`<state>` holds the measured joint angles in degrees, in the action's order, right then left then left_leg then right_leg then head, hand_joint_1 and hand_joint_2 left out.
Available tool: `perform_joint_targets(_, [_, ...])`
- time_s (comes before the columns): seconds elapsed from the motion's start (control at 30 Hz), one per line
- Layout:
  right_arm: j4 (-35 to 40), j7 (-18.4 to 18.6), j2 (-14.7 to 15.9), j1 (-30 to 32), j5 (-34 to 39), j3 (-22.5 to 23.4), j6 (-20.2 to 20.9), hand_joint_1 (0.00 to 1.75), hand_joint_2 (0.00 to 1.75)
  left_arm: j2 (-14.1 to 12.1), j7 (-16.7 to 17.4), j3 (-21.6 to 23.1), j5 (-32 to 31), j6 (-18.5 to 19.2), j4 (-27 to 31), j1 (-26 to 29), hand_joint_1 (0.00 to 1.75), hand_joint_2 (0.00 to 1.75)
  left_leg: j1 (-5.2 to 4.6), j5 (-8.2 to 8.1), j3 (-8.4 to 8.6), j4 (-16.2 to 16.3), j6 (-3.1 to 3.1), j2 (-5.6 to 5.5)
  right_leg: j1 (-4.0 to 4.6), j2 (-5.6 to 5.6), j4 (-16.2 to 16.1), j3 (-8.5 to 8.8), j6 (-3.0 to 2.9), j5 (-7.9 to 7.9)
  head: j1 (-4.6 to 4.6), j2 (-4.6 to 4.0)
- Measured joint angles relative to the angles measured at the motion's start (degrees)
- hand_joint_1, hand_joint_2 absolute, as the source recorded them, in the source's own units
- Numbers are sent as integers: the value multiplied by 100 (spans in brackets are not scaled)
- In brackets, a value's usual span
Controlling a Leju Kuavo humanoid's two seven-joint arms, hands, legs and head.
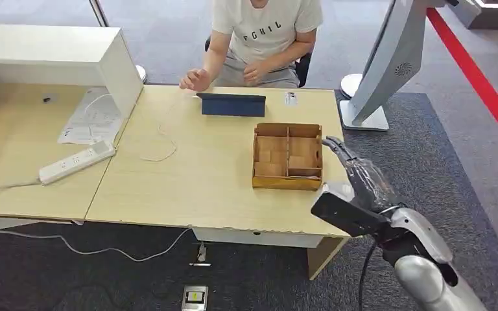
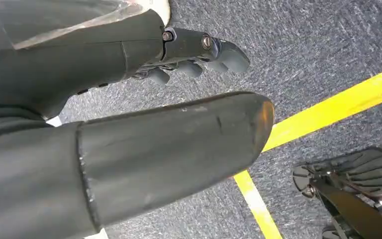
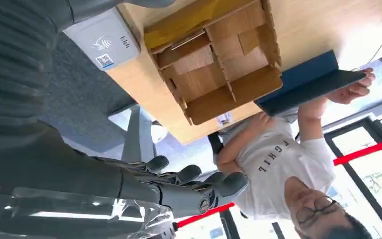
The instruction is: Pass the card to the sensor for recognition and then transmit it.
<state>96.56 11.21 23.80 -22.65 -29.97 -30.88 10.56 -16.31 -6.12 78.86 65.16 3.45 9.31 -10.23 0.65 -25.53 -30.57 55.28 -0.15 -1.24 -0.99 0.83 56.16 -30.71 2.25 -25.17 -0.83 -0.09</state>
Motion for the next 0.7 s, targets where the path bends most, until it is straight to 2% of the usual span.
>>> perform_joint_targets(0.37, [89, 0, -2, 6, -2, -37, -2, 0, 175, 9, 0, 0, 0, 4, 0, 0, 0, 0, 0, 0, 0, 0, 0, 0, 0, 0, 0, 0, 0, 0, 0, 0])
perform_joint_targets(0.43, [60, 183, -60, -15, -354, -52, 153, 0, 175, 13, -52, 0, -72, 37, 0, 3, 0, 0, 1, -1, -13, -8, -1, -1, 1, 0, 3, 7, -2, -2, 0, 0])
perform_joint_targets(0.47, [-145, 232, -200, -65, -815, -77, 56, 0, 175, 15, -101, 2, -138, 77, 0, 2, 0, 0, 6, -1, -11, -8, -1, -1, 7, 1, 2, 7, -7, -5, -2, 0])
perform_joint_targets(0.53, [-988, 109, -674, -212, -2502, -96, -561, 0, 175, 33, -164, 2, -208, 125, 0, -45, 0, 0, 7, 1, -6, -8, -8, -1, 8, 3, 5, 4, -11, -3, -4, 0])
perform_joint_targets(0.6, [-2025, -120, -1158, -430, -3741, -131, -1182, 0, 175, 59, -181, 9, -207, 138, 0, -80, 0, 0, 11, 7, -1, -7, -15, 0, 11, 2, 7, -2, -19, 2, 0, 0])
perform_joint_targets(0.7, [-2923, -219, -1610, -574, -3904, -172, -1377, 0, 175, 90, -181, 13, -205, 138, 0, -72, 0, 0, 17, 14, -7, -6, -22, -21, 16, -10, 9, -2, -21, 2, -2, 0])
